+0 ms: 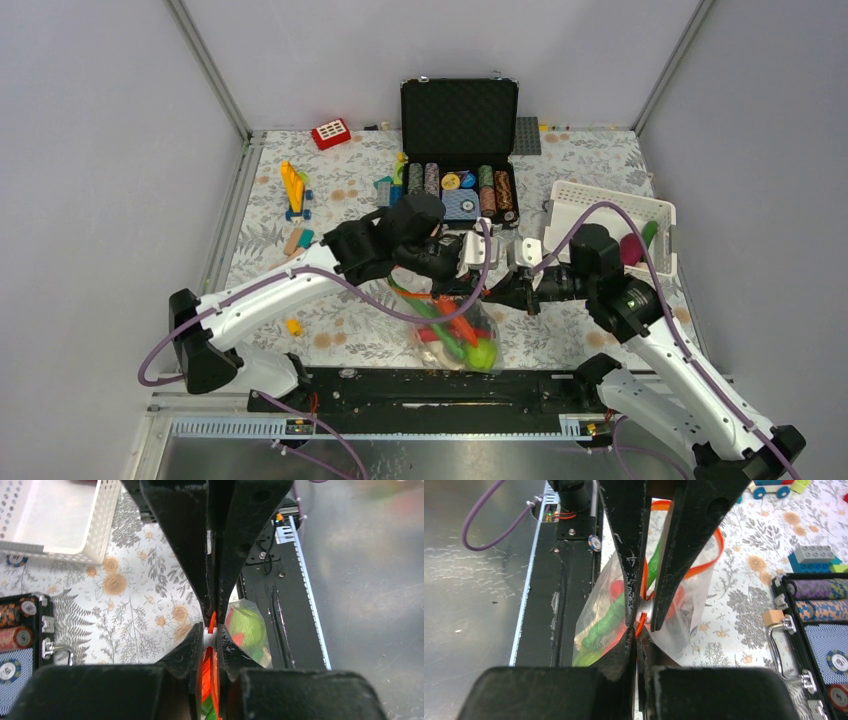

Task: Place the food in the zip-top bag and seal the zipper
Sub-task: Zip the zipper food storage bag at the center of the board.

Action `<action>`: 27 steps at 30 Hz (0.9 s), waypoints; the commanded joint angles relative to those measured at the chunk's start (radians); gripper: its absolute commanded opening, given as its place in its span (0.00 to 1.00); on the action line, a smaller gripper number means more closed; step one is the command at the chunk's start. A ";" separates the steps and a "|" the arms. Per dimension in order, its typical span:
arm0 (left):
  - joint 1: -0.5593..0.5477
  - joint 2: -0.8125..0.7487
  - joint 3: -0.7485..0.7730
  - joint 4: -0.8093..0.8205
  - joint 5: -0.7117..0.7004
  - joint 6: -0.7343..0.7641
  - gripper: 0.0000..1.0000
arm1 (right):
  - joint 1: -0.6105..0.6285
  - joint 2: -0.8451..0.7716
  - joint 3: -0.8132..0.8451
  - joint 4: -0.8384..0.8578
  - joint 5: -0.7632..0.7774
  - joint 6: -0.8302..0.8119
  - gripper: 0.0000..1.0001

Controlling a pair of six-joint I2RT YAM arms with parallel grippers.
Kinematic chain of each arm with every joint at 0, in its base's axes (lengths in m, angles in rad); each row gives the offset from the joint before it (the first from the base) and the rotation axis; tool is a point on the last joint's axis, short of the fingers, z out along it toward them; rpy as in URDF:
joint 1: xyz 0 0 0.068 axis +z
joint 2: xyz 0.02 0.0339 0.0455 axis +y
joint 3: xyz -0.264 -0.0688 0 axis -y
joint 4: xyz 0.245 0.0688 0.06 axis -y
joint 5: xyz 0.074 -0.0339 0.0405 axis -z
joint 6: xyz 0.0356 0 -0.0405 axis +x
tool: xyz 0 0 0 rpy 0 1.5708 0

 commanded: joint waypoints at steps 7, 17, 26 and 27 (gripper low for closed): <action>0.007 -0.093 -0.167 -0.042 -0.380 -0.178 0.00 | 0.001 -0.072 -0.004 0.095 0.085 0.004 0.00; 0.037 -0.195 -0.273 -0.049 -0.560 -0.335 0.00 | 0.001 -0.130 -0.034 0.129 0.391 0.037 0.00; 0.041 -0.258 -0.280 -0.143 -0.777 -0.512 0.00 | -0.018 -0.080 -0.057 0.218 0.754 0.096 0.00; 0.042 -0.266 -0.284 -0.164 -0.800 -0.536 0.00 | -0.022 -0.080 -0.058 0.222 0.767 0.099 0.00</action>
